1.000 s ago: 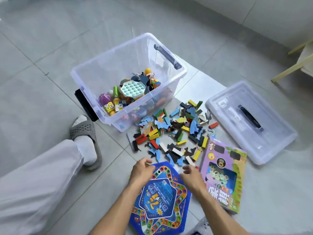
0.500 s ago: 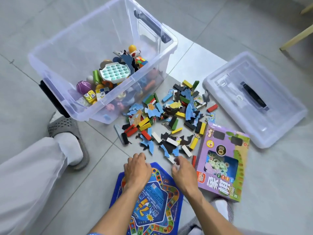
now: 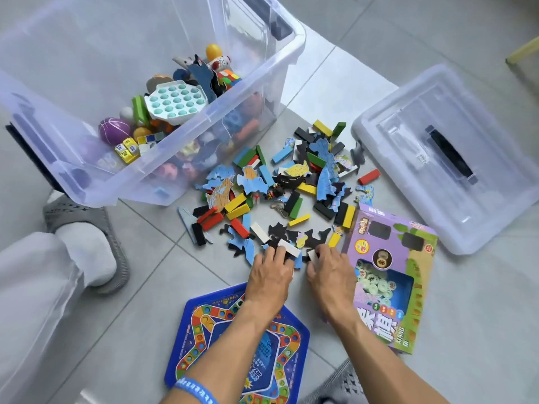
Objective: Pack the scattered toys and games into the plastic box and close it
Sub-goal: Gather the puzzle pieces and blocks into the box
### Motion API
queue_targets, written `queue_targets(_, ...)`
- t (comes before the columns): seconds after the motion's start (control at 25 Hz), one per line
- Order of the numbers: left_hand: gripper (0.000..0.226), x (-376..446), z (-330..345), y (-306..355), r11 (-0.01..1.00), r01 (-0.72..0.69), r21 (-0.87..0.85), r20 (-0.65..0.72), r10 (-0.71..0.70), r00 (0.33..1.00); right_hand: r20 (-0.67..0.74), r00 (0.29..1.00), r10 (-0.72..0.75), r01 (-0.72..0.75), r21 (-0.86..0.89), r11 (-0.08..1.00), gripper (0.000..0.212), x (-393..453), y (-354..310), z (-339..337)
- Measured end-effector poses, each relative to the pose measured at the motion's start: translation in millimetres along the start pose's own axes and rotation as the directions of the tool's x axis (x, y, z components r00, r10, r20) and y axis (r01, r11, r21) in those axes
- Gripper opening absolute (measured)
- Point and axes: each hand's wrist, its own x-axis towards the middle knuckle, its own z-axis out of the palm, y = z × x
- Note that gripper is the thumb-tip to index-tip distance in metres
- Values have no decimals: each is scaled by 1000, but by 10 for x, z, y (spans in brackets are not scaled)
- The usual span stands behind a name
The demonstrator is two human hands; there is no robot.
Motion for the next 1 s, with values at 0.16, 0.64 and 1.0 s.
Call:
queue_targets(0.16,17,-6,-139,-73,741,316,-593,52,-356,933,29,979,202,-193,454,870,20,-136,2,-78)
queue_targets(0.64,28,439,-541,-463,557,659,-506,175,-682,710,152,975,-162,141,140,980,18,206,-470,-241)
queue_targets(1.0,25,541,-444,-460,577,613,-540,151,-650,744,399,913,88,-390,790,473,9,226,-444,-169)
